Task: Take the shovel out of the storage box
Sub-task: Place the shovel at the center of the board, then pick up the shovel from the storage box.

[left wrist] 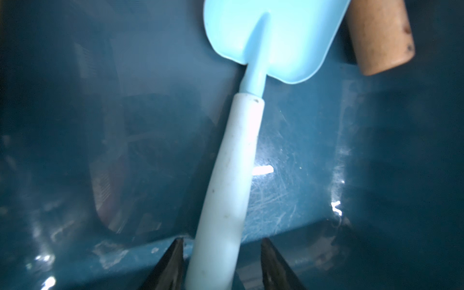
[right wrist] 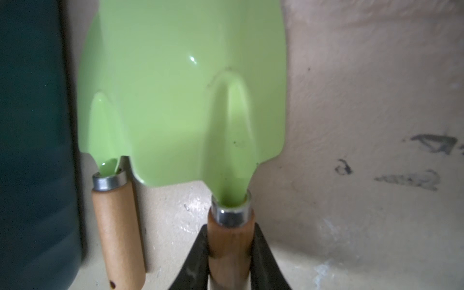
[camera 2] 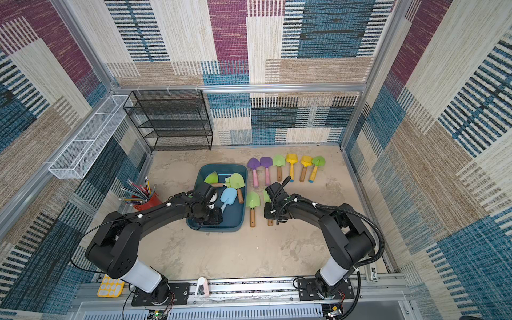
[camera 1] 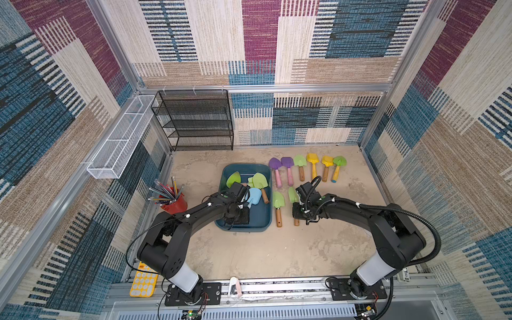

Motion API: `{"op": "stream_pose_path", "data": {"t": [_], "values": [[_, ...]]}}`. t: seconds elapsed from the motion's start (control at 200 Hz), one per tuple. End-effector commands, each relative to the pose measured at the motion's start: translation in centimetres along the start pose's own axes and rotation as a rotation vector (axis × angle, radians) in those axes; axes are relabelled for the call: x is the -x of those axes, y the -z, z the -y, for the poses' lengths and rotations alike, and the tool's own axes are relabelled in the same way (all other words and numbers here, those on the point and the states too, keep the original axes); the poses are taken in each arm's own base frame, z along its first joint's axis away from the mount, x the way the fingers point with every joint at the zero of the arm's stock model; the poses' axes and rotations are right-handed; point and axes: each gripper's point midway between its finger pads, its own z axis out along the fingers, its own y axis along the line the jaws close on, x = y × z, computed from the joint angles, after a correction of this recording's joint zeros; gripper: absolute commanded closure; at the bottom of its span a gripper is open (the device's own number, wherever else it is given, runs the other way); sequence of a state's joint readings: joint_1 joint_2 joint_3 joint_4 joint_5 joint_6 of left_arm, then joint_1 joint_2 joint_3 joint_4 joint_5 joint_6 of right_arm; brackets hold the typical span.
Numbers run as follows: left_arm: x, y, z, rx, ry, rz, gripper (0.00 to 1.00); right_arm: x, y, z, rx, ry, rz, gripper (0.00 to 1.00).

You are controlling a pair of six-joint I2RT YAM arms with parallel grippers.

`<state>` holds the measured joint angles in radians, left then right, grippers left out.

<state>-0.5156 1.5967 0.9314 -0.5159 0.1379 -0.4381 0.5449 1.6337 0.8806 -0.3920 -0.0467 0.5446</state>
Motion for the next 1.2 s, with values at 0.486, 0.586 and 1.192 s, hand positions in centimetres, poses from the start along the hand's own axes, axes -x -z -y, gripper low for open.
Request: {"op": "stream_pose_path", "data": {"t": [0.486,0.586,1.192], "values": [[-0.3,0.8,1.2,-0.065,-0.033,0.024,0.50,-0.7,-1.2,1.0,-0.092,0.006,-0.032,0.69],[-0.3,0.7,1.2,-0.065,-0.036,0.024,0.50,-0.8,-1.1,1.2,-0.100,0.002,-0.031,0.66],[-0.4,-0.5,1.1,-0.057,-0.038,-0.010,0.51,-0.6,1.2,-1.5,0.005,0.019,0.013,0.58]]}}
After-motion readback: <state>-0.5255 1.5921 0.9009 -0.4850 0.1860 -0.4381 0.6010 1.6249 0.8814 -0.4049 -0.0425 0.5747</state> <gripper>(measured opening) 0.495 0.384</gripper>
